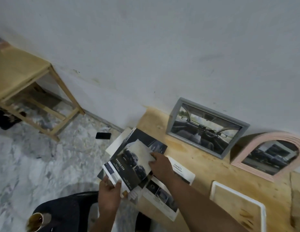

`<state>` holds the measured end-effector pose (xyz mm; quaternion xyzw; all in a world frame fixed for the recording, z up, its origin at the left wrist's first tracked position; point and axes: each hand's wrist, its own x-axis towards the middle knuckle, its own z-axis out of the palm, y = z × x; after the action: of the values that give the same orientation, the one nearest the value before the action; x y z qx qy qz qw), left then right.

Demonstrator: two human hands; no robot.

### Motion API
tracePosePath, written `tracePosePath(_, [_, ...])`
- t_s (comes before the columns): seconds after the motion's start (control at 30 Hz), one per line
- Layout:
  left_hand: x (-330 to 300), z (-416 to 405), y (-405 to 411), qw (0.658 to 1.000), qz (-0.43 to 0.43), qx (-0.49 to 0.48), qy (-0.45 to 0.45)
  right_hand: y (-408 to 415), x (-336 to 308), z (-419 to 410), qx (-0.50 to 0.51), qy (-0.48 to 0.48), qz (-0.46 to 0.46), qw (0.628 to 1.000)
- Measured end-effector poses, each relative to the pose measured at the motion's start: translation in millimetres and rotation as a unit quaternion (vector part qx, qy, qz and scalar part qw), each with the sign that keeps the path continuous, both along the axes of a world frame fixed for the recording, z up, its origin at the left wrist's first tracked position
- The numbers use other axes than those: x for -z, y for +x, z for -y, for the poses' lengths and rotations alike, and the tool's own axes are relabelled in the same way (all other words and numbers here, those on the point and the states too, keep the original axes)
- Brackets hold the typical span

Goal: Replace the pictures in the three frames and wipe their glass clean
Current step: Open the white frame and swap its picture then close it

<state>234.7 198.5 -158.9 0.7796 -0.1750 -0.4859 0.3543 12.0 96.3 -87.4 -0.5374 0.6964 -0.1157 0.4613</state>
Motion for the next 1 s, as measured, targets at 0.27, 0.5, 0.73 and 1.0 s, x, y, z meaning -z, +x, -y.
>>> tracePosePath(0.27, [-47.8, 2.8, 5.0, 0.93, 0.242, 0.268, -0.075, -34.6, 8.1, -17.3, -0.039, -0.055, -0.194, 0.979])
tracePosePath(0.5, [-10.8, 8.5, 3.5, 0.667, 0.441, 0.592, -0.104, -86.9, 29.1, -66.5, -0.113, 0.038, -0.288, 0.95])
tracePosePath(0.73, [-13.2, 12.0, -1.6, 0.629, 0.453, 0.626, -0.086, -93.1, 35.2, -57.1, -0.066, -0.004, -0.23, 0.971])
tracePosePath(1.0, [-27.1, 8.6, -55.3, 0.772, 0.362, 0.482, -0.202, -154.0, -9.4, -101.8, 0.168, 0.009, 0.107, 0.98])
